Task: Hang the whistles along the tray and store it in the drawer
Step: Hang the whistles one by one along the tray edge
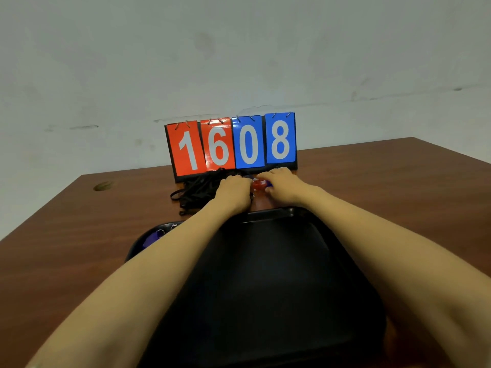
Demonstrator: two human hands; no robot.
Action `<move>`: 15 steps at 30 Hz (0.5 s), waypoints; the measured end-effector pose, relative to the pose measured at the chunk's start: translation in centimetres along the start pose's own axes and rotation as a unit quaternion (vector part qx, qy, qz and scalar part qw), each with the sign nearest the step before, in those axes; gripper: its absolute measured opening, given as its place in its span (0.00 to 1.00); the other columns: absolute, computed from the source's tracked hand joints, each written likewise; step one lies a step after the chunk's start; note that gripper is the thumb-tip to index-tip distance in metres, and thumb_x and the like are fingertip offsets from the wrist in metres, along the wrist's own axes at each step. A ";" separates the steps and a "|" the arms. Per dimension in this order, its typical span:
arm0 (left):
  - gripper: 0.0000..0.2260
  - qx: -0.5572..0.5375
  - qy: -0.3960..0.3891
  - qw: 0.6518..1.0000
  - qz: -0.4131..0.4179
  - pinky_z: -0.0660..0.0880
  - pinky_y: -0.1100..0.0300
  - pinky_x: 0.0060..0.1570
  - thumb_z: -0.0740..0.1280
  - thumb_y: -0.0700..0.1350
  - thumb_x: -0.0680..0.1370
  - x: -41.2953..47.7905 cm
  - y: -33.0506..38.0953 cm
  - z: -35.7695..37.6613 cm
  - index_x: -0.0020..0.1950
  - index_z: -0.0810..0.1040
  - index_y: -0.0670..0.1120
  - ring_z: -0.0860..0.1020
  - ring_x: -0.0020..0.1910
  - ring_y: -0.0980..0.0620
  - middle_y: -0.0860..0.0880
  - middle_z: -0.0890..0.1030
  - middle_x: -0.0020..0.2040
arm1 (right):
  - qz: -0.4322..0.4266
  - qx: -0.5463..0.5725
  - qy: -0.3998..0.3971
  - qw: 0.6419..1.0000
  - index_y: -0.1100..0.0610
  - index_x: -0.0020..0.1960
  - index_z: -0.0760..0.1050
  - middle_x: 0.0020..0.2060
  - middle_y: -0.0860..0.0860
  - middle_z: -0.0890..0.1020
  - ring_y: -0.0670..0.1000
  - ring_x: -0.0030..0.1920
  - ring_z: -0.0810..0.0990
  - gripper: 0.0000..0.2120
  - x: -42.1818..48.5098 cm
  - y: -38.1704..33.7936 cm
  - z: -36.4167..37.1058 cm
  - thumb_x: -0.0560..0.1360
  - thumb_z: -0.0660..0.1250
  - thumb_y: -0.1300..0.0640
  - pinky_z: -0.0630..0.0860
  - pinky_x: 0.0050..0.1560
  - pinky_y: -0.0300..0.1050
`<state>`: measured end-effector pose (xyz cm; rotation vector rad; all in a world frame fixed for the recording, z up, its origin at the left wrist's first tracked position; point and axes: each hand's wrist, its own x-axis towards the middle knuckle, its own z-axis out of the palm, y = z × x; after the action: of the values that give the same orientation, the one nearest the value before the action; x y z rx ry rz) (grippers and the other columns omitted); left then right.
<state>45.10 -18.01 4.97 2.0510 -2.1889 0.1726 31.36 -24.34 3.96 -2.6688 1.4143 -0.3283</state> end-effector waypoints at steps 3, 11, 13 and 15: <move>0.11 -0.025 -0.012 0.999 0.025 0.73 0.55 0.49 0.63 0.38 0.76 0.3 0.1 0.0 0.58 0.76 0.41 0.77 0.53 0.44 0.42 0.79 0.55 | -0.021 -0.024 0.010 0.999 0.54 0.70 0.66 0.66 0.57 0.71 0.57 0.66 0.68 0.20 0.4 -0.6 1.0 0.79 0.61 0.56 0.70 0.65 0.53; 0.06 -0.025 0.037 0.998 0.036 0.72 0.57 0.46 0.68 0.40 0.73 -0.2 -1.2 -0.1 0.50 0.79 0.43 0.76 0.49 0.47 0.46 0.80 0.48 | -0.021 -0.032 0.051 0.998 0.57 0.66 0.67 0.61 0.57 0.73 0.56 0.60 0.71 0.21 0.3 -1.5 0.8 0.76 0.66 0.53 0.72 0.59 0.48; 0.08 -0.065 0.052 0.995 0.046 0.76 0.54 0.49 0.68 0.41 0.73 -0.5 -1.3 -0.3 0.52 0.79 0.44 0.78 0.49 0.47 0.46 0.81 0.49 | -0.012 -0.014 0.056 0.998 0.58 0.62 0.68 0.57 0.57 0.77 0.54 0.56 0.75 0.16 0.4 -1.9 0.8 0.77 0.65 0.55 0.75 0.55 0.47; 0.09 -0.137 0.082 0.986 0.047 0.77 0.54 0.51 0.68 0.41 0.74 -0.8 -1.3 -0.7 0.53 0.78 0.45 0.78 0.51 0.49 0.48 0.81 0.51 | 0.010 0.008 0.059 0.998 0.59 0.60 0.69 0.55 0.57 0.79 0.54 0.52 0.78 0.13 0.4 -2.3 0.9 0.77 0.64 0.58 0.77 0.52 0.47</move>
<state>46.45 -17.16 5.48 1.7258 -2.0794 0.0446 33.59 -23.36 3.62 -2.6600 1.4633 -0.5008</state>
